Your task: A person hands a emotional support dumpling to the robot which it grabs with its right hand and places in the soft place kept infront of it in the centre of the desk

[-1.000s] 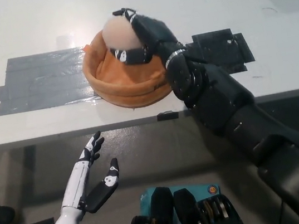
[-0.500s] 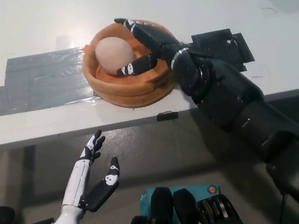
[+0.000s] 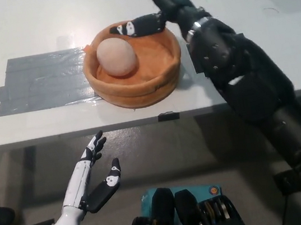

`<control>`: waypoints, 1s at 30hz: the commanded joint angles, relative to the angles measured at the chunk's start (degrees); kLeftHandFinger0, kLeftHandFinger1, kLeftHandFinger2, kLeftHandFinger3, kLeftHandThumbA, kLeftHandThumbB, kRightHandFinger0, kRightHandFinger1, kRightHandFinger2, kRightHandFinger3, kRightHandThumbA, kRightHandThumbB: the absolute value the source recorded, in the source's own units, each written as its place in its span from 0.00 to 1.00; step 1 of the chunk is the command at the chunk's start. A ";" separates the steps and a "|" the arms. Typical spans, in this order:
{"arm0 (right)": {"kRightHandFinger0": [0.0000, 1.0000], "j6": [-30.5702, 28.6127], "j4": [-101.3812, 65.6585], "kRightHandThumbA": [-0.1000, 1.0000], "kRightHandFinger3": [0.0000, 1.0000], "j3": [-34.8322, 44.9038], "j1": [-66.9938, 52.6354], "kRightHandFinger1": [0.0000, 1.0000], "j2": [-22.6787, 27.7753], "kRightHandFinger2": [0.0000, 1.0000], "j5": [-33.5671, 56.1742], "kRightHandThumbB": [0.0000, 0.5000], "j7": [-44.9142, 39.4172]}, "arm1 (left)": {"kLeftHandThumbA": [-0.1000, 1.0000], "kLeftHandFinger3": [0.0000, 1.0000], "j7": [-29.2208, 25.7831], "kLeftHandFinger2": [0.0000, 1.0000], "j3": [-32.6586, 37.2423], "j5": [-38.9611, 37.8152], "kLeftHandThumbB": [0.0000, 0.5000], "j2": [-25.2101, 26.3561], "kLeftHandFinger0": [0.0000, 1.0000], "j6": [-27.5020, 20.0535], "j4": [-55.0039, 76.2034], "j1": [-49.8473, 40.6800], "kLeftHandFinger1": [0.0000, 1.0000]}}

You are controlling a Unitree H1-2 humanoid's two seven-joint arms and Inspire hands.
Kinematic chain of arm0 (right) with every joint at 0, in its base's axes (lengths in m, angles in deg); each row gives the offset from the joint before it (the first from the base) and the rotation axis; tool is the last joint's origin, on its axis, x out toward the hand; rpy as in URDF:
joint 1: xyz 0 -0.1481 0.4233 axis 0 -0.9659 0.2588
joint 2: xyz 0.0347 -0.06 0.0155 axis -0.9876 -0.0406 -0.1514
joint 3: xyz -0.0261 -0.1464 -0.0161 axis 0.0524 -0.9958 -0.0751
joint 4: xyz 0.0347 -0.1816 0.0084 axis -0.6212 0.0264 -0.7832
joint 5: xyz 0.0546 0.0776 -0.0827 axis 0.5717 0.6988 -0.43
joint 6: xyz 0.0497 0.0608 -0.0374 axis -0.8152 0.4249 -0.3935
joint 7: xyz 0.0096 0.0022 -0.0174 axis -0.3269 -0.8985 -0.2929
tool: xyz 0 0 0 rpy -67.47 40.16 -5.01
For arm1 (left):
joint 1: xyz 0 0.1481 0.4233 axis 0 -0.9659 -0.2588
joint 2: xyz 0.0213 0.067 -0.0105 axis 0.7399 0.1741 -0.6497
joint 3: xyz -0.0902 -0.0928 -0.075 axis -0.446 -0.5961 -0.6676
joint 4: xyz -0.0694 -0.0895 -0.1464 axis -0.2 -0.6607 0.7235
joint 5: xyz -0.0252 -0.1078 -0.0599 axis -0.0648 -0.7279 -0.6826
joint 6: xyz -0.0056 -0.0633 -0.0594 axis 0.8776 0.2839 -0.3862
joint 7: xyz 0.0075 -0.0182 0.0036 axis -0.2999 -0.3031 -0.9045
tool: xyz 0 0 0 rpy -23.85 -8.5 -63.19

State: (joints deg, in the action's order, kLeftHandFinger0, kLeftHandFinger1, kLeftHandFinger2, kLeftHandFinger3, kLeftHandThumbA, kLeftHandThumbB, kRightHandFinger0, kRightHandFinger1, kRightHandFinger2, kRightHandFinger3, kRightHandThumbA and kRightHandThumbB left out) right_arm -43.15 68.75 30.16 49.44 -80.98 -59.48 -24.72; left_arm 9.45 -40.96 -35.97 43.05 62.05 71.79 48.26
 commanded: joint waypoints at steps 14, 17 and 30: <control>1.00 4.50 -46.92 1.00 1.00 5.11 -30.01 1.00 5.35 1.00 2.94 0.51 -3.38 | 0.56 1.00 0.09 1.00 -1.13 -0.52 0.00 1.07 1.00 -1.08 0.31 2.84 1.00; 1.00 1.41 -44.79 0.97 1.00 6.13 -34.72 1.00 5.17 1.00 3.72 0.46 -1.39 | 0.56 1.00 0.26 1.00 -1.05 -0.46 0.00 1.12 1.00 -0.70 0.29 2.90 1.00; 1.00 -6.90 -27.23 0.97 1.00 7.92 -43.36 1.00 5.12 1.00 3.41 0.47 1.81 | 0.51 1.00 -0.11 1.00 -1.11 -0.56 0.00 1.12 1.00 -2.08 -0.95 2.33 1.00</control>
State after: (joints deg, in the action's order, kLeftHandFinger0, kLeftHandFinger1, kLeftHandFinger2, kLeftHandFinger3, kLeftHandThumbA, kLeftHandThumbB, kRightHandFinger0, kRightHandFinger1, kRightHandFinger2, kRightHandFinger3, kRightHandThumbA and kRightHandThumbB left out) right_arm -44.19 37.63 37.37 5.82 -76.18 -56.67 -25.56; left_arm 9.44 -41.55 -36.01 43.34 62.03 70.56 49.75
